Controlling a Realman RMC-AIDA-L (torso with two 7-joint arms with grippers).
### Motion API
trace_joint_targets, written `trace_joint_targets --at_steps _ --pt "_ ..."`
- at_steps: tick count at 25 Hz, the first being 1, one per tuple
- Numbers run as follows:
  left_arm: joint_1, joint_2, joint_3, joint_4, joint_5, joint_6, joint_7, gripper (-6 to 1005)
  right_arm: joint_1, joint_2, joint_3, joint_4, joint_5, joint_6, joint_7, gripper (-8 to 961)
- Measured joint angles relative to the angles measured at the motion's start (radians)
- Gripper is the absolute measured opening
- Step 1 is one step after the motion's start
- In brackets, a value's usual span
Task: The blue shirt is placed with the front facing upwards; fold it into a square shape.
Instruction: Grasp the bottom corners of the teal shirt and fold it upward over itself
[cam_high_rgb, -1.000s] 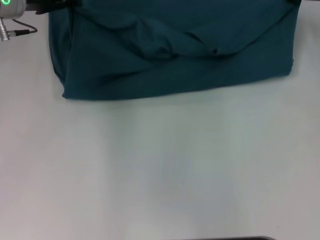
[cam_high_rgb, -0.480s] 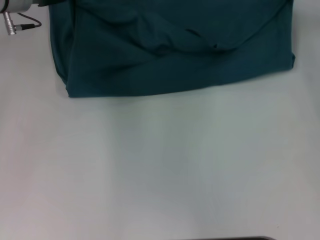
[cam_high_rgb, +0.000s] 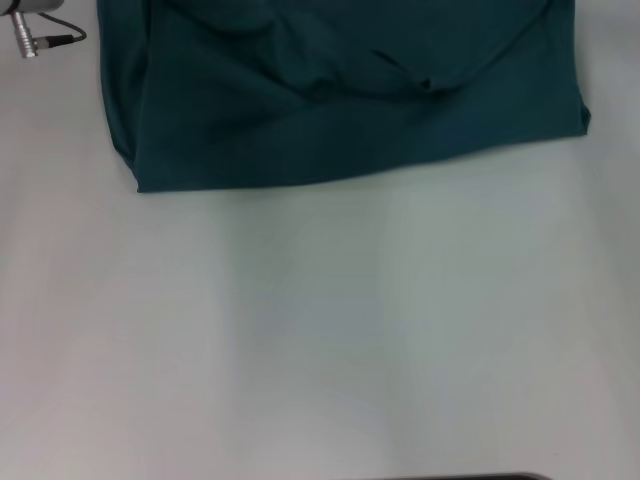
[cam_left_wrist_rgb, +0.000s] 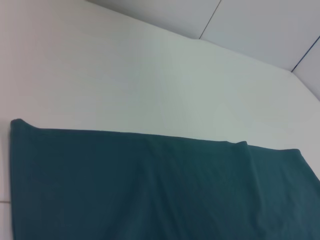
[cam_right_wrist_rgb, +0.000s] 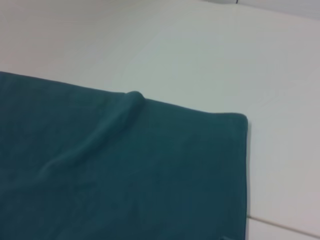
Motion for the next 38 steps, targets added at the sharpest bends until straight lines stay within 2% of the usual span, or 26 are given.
trace_joint_targets --at_steps 9,17,27,31,38 --pt "-0.002 -0.003 0.005 0.006 0.007 -0.015 0.0 6 0.003 0.009 -0.003 0.004 -0.005 0.051 0.001 56" --pt "0.011 -0.027 0.023 -0.016 0.009 -0.018 0.0 7 -0.004 0.026 -0.043 0.005 -0.007 0.074 0.0 62" --pt "0.01 -0.027 0.037 -0.018 0.004 -0.028 0.0 12 -0.006 0.027 -0.048 0.005 -0.006 0.092 -0.012 70" --pt "0.011 -0.021 0.032 -0.015 0.002 -0.022 -0.012 110 -0.003 0.015 -0.046 0.005 -0.006 0.073 -0.007 73" --pt "0.035 -0.034 0.026 -0.051 0.0 -0.027 -0.042 274 -0.004 -0.004 -0.035 -0.004 -0.004 0.028 0.001 354"
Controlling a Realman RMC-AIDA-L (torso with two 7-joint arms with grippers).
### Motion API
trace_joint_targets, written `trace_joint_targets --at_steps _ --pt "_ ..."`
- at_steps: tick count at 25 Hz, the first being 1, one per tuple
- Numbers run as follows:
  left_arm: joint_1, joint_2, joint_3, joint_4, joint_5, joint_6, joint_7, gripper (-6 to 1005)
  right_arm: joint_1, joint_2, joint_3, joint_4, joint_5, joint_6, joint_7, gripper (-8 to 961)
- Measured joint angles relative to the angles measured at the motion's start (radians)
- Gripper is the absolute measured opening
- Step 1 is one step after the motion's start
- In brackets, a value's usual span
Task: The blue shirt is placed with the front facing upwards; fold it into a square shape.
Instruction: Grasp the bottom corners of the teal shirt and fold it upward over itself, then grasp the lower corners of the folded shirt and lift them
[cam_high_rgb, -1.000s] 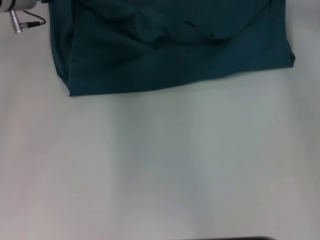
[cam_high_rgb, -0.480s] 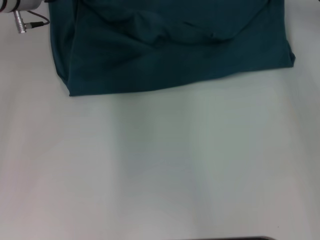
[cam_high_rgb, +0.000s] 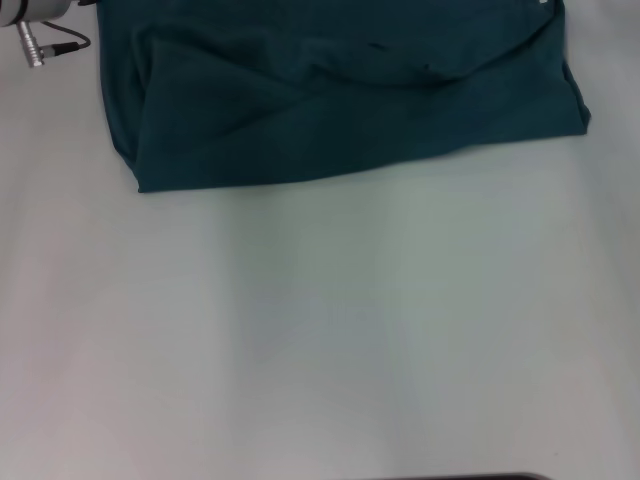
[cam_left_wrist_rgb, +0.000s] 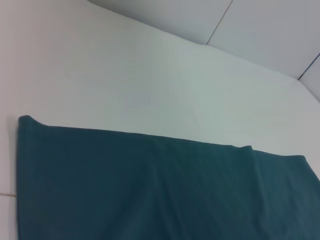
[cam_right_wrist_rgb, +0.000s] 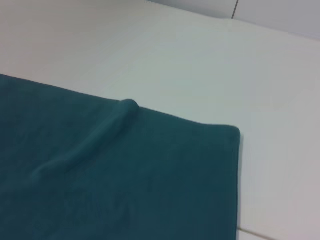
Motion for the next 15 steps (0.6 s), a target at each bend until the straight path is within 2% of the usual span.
trace_joint_targets --at_steps 6,11,15 --pt "0.009 -0.003 -0.001 -0.007 -0.002 0.004 -0.014 427 0.008 -0.026 0.052 -0.023 0.054 -0.13 0.002 579" --pt "0.022 0.0 -0.002 -0.014 -0.002 0.01 -0.029 578 -0.029 -0.052 0.063 -0.079 0.193 -0.242 -0.012 788" --pt "0.051 -0.003 -0.005 -0.056 -0.052 0.043 -0.033 757 -0.062 -0.081 0.085 -0.112 0.309 -0.341 -0.022 934"
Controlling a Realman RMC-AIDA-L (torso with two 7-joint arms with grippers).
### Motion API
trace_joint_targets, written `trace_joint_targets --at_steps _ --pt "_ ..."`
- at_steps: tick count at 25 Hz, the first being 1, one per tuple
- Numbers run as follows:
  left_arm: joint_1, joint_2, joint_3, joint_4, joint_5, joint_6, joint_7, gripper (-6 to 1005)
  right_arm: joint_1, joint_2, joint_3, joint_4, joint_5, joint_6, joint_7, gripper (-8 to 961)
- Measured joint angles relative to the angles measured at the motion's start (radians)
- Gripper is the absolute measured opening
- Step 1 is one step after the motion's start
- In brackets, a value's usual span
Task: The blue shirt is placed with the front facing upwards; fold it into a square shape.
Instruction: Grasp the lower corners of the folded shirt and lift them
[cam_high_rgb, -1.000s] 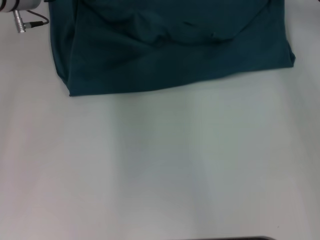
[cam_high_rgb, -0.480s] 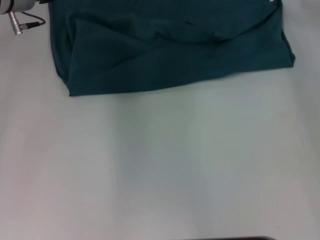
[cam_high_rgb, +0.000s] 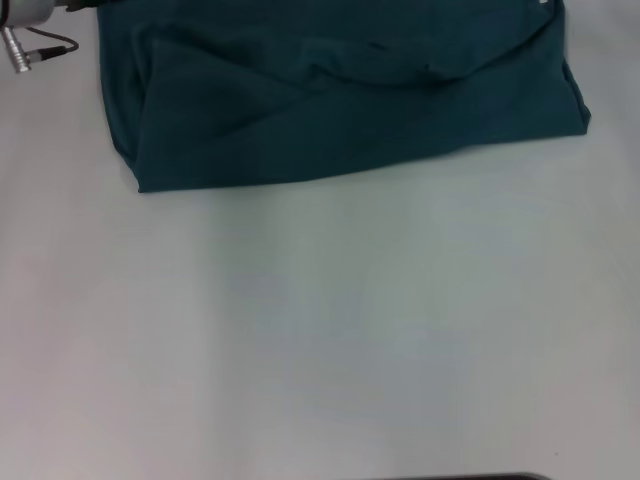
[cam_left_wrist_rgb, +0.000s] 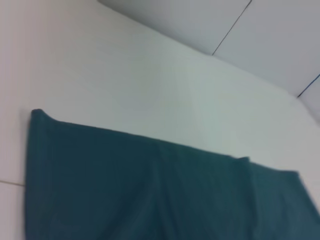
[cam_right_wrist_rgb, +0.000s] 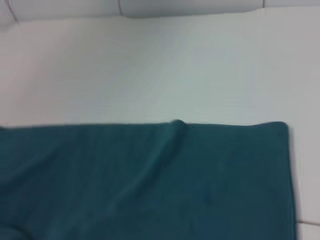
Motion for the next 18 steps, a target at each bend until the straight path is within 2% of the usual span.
trace_joint_targets --at_steps 1,3,6,11,14,15,18 --pt "0.011 -0.001 -0.001 -0.019 -0.023 0.018 0.001 802 -0.016 -0.011 0.025 -0.022 0.047 -0.075 -0.005 933" --pt "0.038 -0.002 -0.005 -0.057 -0.073 0.071 0.003 934 -0.027 -0.014 0.039 -0.038 0.068 -0.117 -0.007 932" --pt "0.088 0.001 -0.011 -0.1 -0.147 0.144 0.003 934 -0.077 -0.009 0.073 -0.098 0.119 -0.229 -0.012 929" --pt "0.194 0.032 -0.065 -0.106 -0.317 0.32 0.007 933 -0.189 0.009 0.143 -0.142 0.262 -0.386 -0.067 926" --pt "0.226 0.04 -0.101 -0.1 -0.352 0.409 0.007 932 -0.259 0.011 0.199 -0.134 0.362 -0.481 -0.119 924" --pt "0.24 0.042 -0.121 -0.096 -0.363 0.446 0.008 932 -0.302 0.012 0.221 -0.131 0.408 -0.538 -0.148 924" --pt "0.269 0.049 -0.162 -0.087 -0.375 0.524 0.008 932 -0.334 0.012 0.233 -0.13 0.422 -0.58 -0.166 924"
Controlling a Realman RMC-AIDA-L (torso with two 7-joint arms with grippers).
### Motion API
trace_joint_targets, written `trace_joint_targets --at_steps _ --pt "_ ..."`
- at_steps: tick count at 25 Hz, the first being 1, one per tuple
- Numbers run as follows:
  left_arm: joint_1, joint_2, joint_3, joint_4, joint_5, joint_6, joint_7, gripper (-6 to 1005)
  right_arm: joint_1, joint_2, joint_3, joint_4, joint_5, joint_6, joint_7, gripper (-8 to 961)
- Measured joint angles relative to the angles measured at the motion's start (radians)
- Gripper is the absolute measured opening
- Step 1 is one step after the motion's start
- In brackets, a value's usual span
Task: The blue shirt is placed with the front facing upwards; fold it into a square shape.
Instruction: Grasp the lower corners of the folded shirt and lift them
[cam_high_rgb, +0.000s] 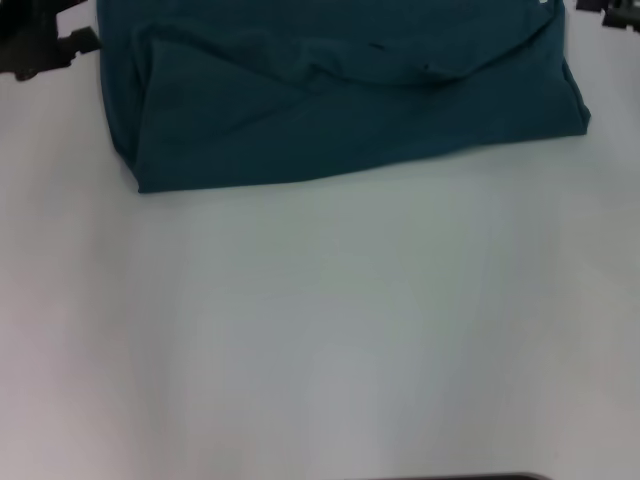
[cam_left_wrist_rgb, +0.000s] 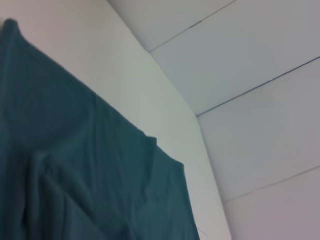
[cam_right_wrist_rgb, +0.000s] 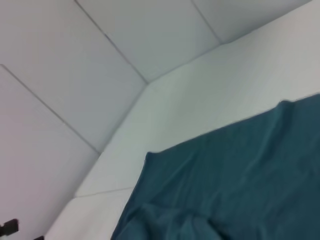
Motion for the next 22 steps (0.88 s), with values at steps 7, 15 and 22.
trace_joint_targets --at_steps 7,15,22 --pt "0.035 0.023 -0.018 0.077 -0.004 0.115 0.045 930 -0.085 0.007 0.066 0.01 0.003 -0.091 -0.039 924" --pt "0.047 -0.012 -0.02 0.079 0.0 0.13 0.198 929 -0.108 0.013 0.097 0.079 -0.004 -0.123 -0.089 925" --pt "0.039 -0.017 -0.041 0.109 0.012 0.08 0.165 928 -0.093 0.016 0.094 0.081 -0.004 -0.126 -0.089 925"
